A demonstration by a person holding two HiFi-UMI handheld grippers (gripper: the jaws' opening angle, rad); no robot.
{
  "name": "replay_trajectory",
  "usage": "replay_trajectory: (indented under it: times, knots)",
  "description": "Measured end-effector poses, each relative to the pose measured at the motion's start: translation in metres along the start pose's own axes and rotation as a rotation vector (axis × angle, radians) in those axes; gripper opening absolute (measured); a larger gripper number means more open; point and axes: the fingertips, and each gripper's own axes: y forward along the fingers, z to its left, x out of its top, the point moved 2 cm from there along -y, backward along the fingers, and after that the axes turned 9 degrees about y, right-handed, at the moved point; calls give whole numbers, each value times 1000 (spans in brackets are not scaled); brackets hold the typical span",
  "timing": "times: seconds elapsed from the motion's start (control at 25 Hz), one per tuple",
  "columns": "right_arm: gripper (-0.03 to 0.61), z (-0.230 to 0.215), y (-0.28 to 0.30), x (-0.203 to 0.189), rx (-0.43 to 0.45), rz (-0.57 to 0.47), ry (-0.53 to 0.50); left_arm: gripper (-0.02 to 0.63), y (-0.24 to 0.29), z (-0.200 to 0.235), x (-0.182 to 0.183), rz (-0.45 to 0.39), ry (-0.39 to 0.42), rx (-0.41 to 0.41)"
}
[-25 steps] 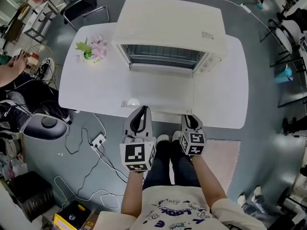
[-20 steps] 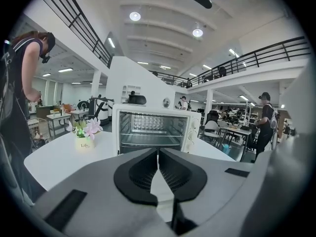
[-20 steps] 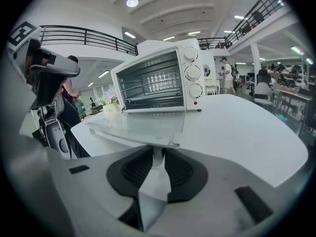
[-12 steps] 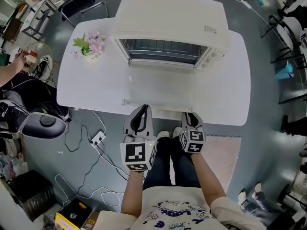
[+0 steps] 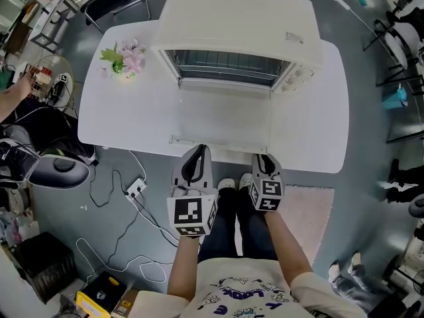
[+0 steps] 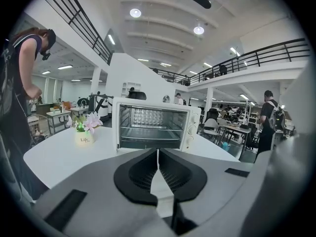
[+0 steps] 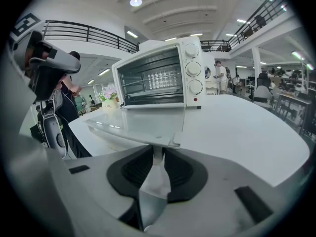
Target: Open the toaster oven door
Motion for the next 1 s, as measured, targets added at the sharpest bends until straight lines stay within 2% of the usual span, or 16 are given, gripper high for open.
replay_trajectory:
  times: [0.36, 0.44, 0.8, 1.0]
  knots:
    - [72, 0, -4, 1, 2, 7, -1, 12, -3, -2, 1, 8, -1, 14]
    - [121, -2, -5, 1, -2, 16, 0, 12, -3, -2, 2, 8, -3, 18]
    - [123, -3, -26, 2, 29, 29, 48, 12, -6, -4, 11, -6, -13, 38]
    - [123, 2, -42, 14, 57, 17, 41, 12, -8, -5, 25, -31, -14, 47]
